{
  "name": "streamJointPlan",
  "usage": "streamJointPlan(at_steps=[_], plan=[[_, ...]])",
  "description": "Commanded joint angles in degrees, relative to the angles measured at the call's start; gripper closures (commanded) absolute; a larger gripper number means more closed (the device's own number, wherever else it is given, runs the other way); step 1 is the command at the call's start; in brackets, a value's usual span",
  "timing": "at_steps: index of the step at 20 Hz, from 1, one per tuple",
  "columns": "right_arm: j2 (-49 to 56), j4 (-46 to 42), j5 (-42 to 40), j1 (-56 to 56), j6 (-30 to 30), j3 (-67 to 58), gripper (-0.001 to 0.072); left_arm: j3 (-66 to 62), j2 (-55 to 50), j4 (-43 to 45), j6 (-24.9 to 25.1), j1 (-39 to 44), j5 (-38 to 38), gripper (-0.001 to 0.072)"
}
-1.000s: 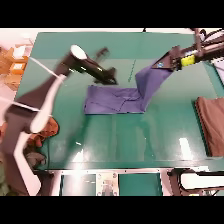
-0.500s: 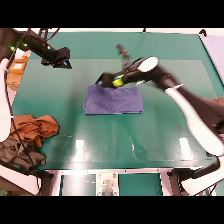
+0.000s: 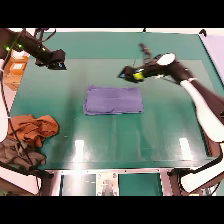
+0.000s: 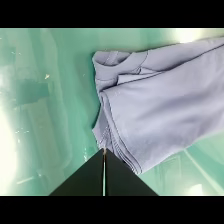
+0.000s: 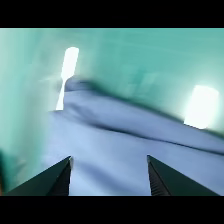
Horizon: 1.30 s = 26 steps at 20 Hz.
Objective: Fold the shirts.
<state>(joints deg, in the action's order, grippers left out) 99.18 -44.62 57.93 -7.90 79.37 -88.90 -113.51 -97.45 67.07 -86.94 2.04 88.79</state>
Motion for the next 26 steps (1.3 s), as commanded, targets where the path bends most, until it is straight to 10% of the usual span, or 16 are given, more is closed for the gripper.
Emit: streamJointPlan(at_steps=[1,12,15,26], plan=[[-1.6,-2.6,10.9,12.6,1.7,3.4,0.0171,0.0,0.1,0.3,0.4,-0.1,0.2,0.0685],[3.7,11.0,5.7,8.2,-8.9,20.7,0.0166,0.0,0.1,0.1,0.4,-0.1,-0.4,0.0685],[4.5,12.7,6.1,6.1,-9.8,17.4,0.0662,0.0,0.1,0.1,0.4,-0.1,-0.1,0.0685],[-15.4,6.4,21.4,35.6,0.9,-5.6,0.0696,0.0,0.1,0.0,0.4,-0.1,1.3,0.0685]])
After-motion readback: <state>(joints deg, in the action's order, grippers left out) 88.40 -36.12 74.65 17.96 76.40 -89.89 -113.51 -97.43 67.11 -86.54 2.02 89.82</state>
